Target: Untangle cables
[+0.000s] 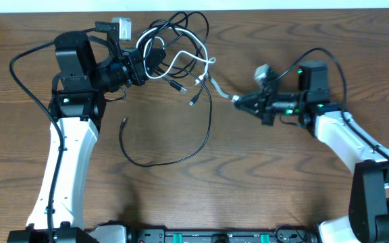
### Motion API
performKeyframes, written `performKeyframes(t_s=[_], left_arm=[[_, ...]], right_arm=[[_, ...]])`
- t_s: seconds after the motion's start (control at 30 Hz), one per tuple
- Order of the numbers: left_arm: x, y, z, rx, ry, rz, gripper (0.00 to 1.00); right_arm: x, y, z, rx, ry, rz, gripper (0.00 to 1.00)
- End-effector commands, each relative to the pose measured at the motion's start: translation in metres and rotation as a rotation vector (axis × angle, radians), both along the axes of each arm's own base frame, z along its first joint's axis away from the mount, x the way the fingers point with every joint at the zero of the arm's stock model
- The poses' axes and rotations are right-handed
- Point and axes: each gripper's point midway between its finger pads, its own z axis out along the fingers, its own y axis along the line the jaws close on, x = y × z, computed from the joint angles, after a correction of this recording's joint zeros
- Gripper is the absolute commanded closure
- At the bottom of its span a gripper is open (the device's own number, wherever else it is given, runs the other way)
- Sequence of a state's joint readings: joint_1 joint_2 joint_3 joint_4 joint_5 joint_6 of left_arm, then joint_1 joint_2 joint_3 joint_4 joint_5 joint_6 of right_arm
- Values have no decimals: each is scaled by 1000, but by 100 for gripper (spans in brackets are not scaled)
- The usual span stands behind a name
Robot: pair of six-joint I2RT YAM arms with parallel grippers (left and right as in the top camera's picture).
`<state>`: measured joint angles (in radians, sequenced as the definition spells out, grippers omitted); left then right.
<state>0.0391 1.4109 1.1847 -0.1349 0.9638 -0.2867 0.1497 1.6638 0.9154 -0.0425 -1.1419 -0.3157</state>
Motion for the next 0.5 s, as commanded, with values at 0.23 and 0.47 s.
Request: performKeyframes(t_s=[0.23,0.47], left_arm=[[-7,-1,15,2,-50,-22,92],[-7,-1,15,1,-49,-22,92]], right_arm=[[7,13,-6,-107,-151,-7,74],[7,13,-5,-105,-151,-4,85]])
